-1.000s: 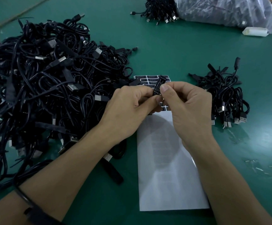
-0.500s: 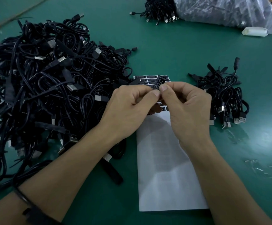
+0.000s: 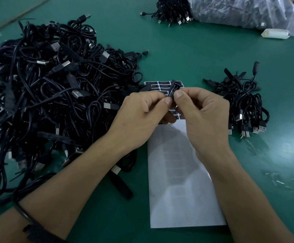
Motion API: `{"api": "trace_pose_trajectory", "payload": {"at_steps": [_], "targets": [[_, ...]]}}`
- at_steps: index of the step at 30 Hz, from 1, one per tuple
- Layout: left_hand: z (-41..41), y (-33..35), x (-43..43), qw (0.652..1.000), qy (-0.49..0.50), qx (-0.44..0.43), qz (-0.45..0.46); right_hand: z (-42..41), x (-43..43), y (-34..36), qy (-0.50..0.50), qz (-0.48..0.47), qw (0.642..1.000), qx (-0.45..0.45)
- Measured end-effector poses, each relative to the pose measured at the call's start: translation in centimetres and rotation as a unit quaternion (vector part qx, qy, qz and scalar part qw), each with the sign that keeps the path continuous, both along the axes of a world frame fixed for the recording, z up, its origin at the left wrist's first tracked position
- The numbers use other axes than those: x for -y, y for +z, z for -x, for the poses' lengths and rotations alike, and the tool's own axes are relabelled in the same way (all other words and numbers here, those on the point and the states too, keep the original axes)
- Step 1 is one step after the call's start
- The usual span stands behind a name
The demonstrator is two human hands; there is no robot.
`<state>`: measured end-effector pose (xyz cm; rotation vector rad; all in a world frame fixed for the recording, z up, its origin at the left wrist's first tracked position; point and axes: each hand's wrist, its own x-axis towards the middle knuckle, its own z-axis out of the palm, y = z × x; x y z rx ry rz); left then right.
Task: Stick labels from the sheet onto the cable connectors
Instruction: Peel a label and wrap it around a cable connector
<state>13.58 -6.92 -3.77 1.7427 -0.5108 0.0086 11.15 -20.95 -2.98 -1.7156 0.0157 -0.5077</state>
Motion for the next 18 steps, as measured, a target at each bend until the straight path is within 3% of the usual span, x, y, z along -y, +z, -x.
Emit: {"api": "trace_pose_trajectory", "payload": {"at_steps": [18], "targets": [[0.32, 0.41, 0.0, 0.999, -0.013, 0.022, -0.019, 0.26, 0.2, 0.54, 0.009, 0.004, 1.0, -0.007]]}}
